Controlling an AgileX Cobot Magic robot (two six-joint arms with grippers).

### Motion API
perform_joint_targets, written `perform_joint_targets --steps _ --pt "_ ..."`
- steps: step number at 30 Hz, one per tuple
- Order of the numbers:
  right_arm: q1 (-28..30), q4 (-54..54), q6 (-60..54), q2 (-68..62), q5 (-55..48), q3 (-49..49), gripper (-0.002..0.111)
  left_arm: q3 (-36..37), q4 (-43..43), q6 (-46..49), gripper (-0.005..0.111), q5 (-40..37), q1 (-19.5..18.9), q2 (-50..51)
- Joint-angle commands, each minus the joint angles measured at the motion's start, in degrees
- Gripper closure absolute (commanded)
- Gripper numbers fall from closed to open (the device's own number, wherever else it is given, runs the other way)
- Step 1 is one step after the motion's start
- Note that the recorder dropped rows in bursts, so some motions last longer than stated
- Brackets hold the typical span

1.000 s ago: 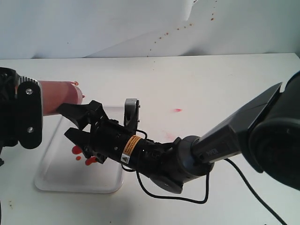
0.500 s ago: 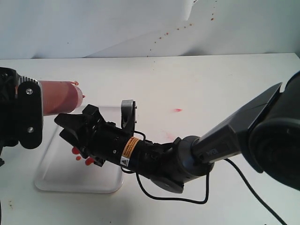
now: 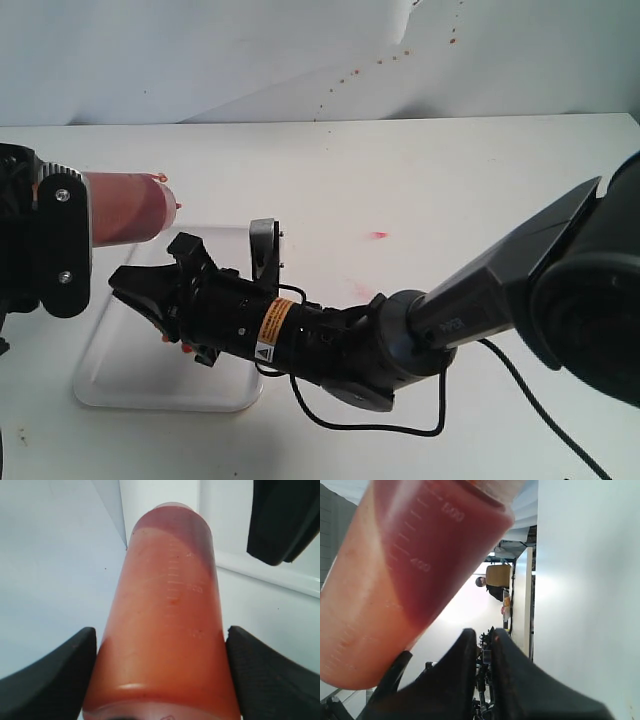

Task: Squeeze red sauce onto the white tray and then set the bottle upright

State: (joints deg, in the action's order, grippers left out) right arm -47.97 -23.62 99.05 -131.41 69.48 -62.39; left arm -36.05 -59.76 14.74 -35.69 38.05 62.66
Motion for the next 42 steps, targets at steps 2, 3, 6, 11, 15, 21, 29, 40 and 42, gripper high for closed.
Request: perform_joint_targets --steps 2,3,6,11,15,21,29,40,42 --pt "-0.1 0.6 -1.2 0.0 0.5 -0.4 0.081 -0.3 -1.6 -1.2 0.107 1.1 0.2 -0.7" --pt "-0.1 0.4 -1.0 0.0 0.5 -0.4 0.072 -0.3 -1.6 -1.2 0.107 1.1 0.2 -0.7" --pt "-0.1 -1.5 2.2 0.0 0.5 -0.4 0.013 -0.3 -1.6 -1.2 0.107 1.1 0.2 -0.7" --pt "-0.1 2.3 3.6 0.9 0.5 -0.4 0.009 -0.3 -1.6 -1.4 0.107 1.1 0.2 -0.7" --pt "-0.1 6.0 7.8 1.3 0.5 -0.4 0.012 -0.3 -1.6 -1.4 0.107 1.1 0.2 -0.7" --pt "-0.1 6.9 12.7 1.3 0.5 -0.4 0.012 -0.3 -1.6 -1.4 0.107 1.7 0.2 -0.7" --pt "-0.7 5.6 16.5 1.6 0.5 -6.7 0.012 -0.3 -0.6 -1.4 0.107 3.2 0.2 -0.7" --pt "-1.3 7.3 16.0 1.6 0.5 -13.5 0.012 -0.3 1.9 -1.3 0.107 4.7 0.2 -0.7" --pt "-1.3 6.3 15.2 1.6 0.5 -13.5 0.013 -0.3 2.1 -1.2 0.107 4.7 0.2 -0.7"
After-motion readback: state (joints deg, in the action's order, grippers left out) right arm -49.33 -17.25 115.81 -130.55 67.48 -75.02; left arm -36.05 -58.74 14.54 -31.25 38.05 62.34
